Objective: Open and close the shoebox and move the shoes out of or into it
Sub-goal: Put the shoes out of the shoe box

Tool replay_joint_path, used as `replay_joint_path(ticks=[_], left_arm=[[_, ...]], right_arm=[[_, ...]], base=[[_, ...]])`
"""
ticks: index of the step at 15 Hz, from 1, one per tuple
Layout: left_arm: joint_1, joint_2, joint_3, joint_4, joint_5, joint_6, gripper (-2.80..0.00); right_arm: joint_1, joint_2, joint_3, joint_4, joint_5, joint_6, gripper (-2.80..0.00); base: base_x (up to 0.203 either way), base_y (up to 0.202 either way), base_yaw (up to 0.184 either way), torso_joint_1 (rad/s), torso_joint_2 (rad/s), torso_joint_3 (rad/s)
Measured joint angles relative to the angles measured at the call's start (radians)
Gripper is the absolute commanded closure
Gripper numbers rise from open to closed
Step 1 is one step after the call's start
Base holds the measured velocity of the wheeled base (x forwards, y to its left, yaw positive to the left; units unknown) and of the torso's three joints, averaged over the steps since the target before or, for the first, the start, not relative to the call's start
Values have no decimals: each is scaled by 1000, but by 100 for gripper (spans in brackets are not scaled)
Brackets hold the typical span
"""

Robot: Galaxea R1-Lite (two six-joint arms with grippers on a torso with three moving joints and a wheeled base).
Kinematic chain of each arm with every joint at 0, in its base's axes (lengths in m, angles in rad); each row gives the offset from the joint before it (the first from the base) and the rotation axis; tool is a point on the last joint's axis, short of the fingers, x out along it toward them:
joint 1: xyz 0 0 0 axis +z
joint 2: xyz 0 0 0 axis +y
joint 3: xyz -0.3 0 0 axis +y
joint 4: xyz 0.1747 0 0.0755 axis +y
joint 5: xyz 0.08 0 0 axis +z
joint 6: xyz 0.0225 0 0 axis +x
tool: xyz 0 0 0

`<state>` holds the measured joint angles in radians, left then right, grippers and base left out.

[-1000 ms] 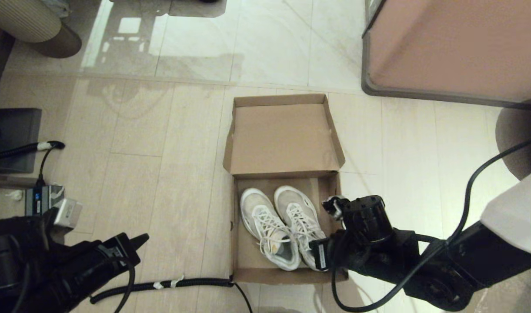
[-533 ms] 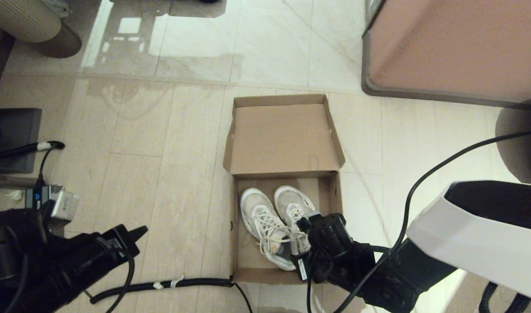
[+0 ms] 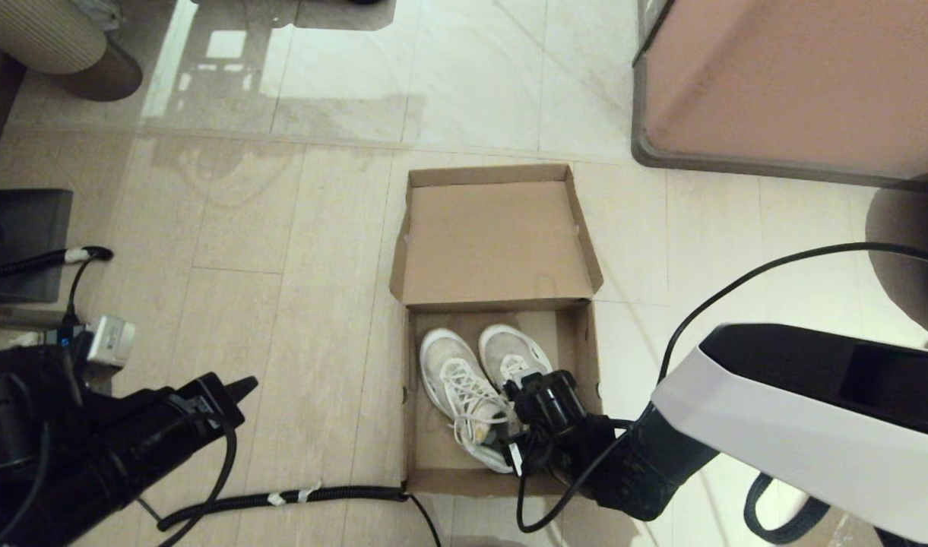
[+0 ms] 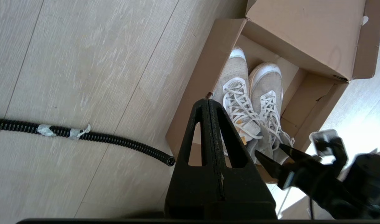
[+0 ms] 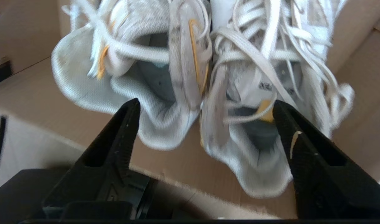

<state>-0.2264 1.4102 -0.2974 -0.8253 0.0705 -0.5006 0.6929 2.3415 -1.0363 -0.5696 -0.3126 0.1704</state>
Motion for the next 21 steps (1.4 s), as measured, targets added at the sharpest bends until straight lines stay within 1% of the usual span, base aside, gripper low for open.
replay_joint_path(ticks=[5,7,10,11,17,21], left_arm=[[-2,24,-41,-4,-8,-3,0],[-3,36,-60,-2,-8,-3,0],[-4,45,-64,-2,-7,-3,0],[-4,47,-62,-1,-7,-3,0],[-6,53,-78,0,-9,6,0],[-4,58,-102,0,-14,11,0]], right_arm=[[-34,91,-175,89,-27,-18,-280],[-50,120,-249,150,-29,-18,-280],[-69,153,-312,202,-29,-18,-280],[-72,160,-321,210,-29,-18,0],[-76,176,-331,224,-29,-15,0],[-76,149,-305,233,-20,-17,0]], base=[[0,0,0,0,0,0],[0,0,0,0,0,0],[0,0,0,0,0,0],[0,0,0,0,0,0],[0,0,0,0,0,0],[0,0,0,0,0,0]])
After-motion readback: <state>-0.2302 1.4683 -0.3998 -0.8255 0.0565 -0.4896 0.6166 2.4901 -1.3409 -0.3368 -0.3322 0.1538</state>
